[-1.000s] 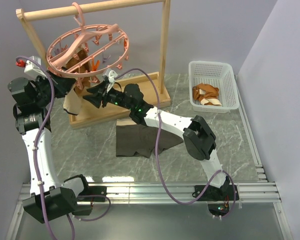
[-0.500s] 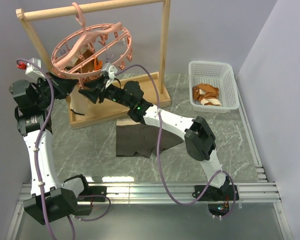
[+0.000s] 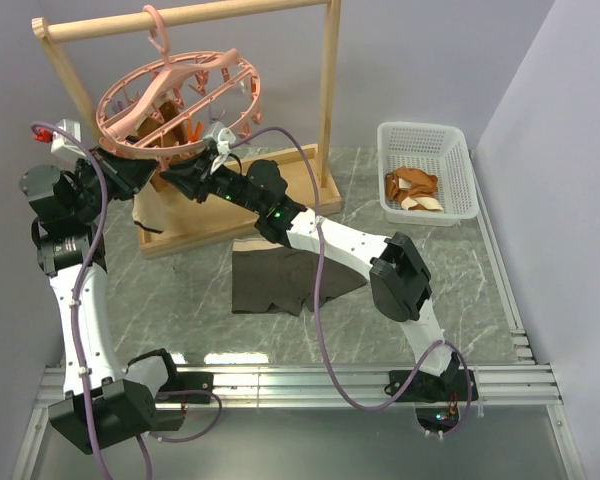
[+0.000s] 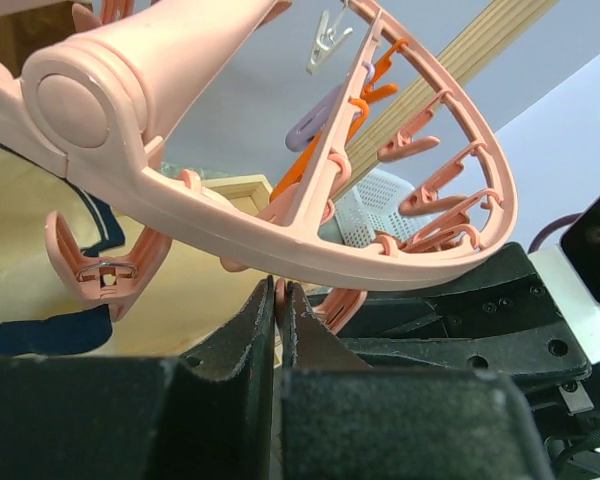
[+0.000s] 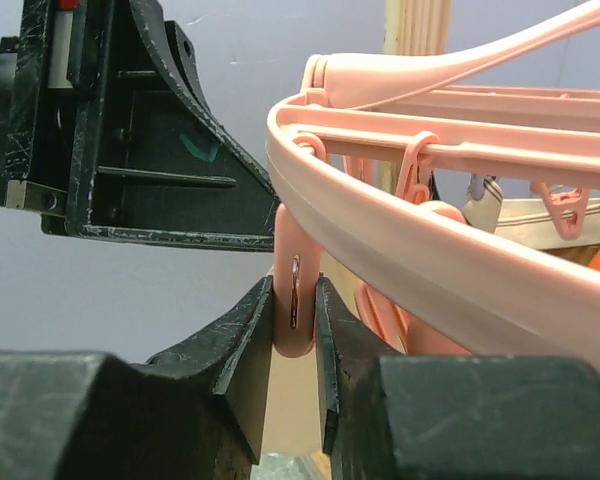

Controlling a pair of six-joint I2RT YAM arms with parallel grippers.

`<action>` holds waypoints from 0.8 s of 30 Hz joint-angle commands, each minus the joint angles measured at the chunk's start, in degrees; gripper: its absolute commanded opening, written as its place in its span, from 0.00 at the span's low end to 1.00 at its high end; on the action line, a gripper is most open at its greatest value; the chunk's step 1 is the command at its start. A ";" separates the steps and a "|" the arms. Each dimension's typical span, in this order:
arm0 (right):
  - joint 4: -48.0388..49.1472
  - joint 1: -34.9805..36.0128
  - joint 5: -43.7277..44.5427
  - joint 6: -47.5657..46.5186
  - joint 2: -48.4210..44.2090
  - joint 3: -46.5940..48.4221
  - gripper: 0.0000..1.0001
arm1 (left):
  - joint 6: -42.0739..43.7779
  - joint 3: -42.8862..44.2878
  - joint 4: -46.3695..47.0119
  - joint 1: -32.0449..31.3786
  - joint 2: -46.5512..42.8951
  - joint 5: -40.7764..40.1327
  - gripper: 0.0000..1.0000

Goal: Clip the underwear to the hanger

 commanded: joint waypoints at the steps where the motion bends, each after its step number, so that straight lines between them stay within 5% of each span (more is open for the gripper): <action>1: 0.32 0.94 -0.16 -0.72 -0.79 3.06 0.24 | -1.83 -1.26 0.30 -0.43 -2.31 6.51 0.05; 3: 0.06 1.03 0.27 -1.15 -0.97 2.89 0.00 | -1.92 -1.35 -0.05 -0.34 -2.75 5.90 0.10; 4: 0.14 1.03 1.32 -1.33 -1.23 2.54 0.00 | -1.92 -1.09 -1.70 -0.25 -2.93 4.93 0.27; 9: -0.38 1.38 3.70 -3.17 -1.67 2.18 0.00 | -1.65 -0.91 -2.16 0.10 -6.08 2.91 0.66; 24: -1.26 1.55 3.62 -4.84 -2.38 1.75 0.00 | 0.54 -1.26 -0.68 -2.09 -4.42 -7.64 0.68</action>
